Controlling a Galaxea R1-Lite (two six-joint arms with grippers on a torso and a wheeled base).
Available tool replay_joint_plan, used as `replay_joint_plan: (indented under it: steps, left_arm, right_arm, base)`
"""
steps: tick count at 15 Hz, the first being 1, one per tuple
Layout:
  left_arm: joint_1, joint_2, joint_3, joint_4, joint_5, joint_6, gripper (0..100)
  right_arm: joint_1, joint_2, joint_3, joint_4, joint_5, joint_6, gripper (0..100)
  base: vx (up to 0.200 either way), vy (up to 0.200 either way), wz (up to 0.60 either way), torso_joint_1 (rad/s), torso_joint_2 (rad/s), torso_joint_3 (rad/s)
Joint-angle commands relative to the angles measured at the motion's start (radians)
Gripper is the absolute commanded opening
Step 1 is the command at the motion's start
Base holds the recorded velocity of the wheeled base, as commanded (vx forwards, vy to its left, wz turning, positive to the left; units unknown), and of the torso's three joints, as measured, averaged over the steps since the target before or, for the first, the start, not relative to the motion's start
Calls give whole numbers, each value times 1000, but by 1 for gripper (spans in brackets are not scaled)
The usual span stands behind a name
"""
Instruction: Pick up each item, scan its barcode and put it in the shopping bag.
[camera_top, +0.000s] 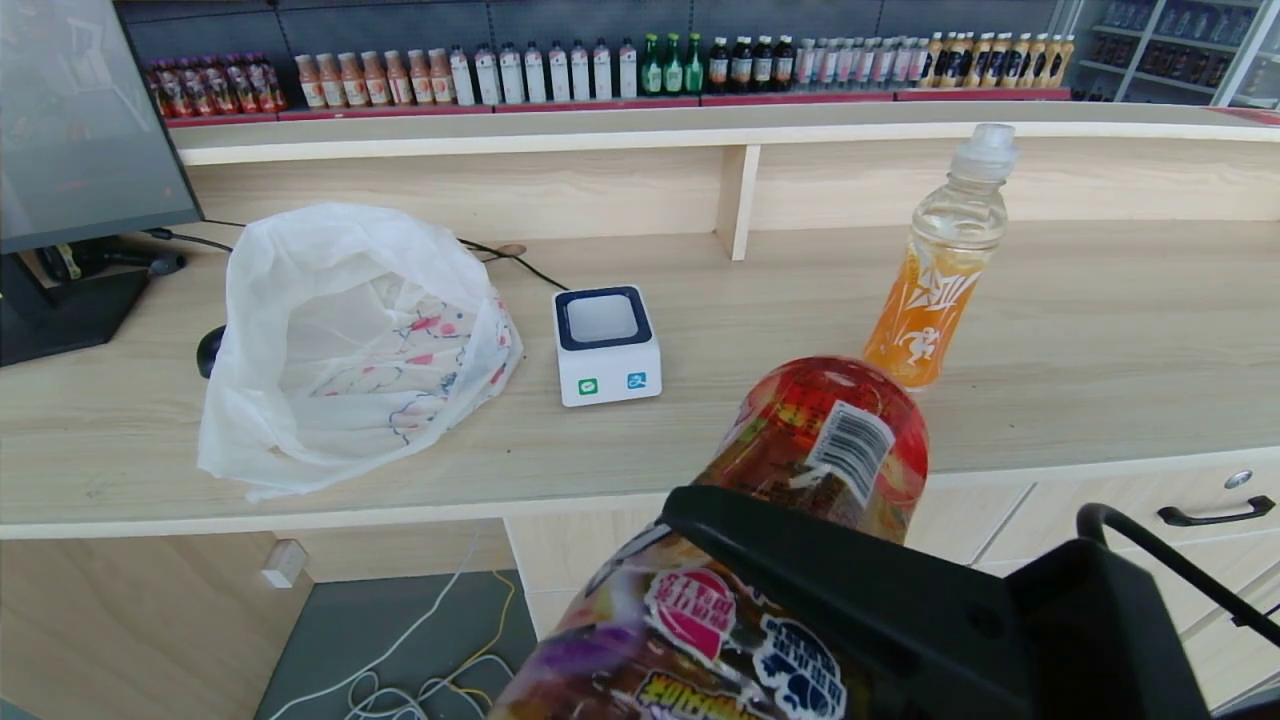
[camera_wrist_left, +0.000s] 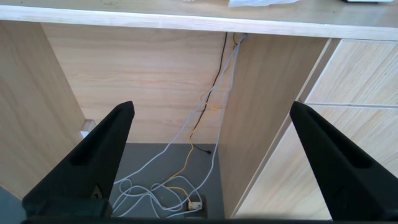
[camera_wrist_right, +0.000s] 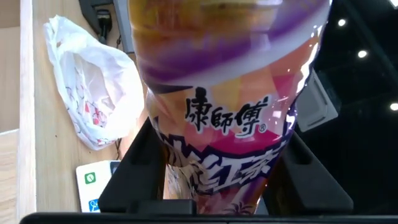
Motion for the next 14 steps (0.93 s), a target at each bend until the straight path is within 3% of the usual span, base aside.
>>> replay_joint_plan:
  steps: [1,8,11,14]
  left_arm:
    - [0,0,0,0,1,0,100]
    - [0,0,0,0,1,0,100]
    - [0,0,0,0,1,0,100]
    - [0,0,0,0,1,0,100]
  right_arm:
    - [-1,6,10,-1,0,67,0]
    - [-93,34,-4,-5,-3,379,0]
    - [-155,95,-85,-11,-5,580,0]
    - [-242,83,-113,-38,-3,627,0]
  base:
    - [0,0,0,0,0,0]
    - [0,0,0,0,0,0]
    - [0,0,0,0,0,0]
    - [0,0,0,0,0,0]
